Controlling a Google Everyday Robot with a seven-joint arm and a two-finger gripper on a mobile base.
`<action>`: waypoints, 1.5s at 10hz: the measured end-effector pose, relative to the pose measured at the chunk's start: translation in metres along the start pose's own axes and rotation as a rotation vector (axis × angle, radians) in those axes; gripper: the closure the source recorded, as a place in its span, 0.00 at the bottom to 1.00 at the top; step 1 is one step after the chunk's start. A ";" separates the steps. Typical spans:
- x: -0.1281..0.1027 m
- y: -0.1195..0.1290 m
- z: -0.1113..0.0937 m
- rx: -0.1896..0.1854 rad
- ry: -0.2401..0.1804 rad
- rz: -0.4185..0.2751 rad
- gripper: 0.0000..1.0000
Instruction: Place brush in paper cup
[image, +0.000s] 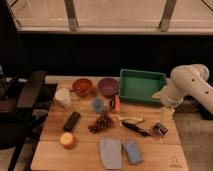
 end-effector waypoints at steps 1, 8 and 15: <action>0.000 0.000 0.000 0.000 0.000 0.000 0.20; 0.000 0.000 0.000 0.000 0.000 0.000 0.20; -0.005 0.016 0.031 -0.065 0.012 0.026 0.20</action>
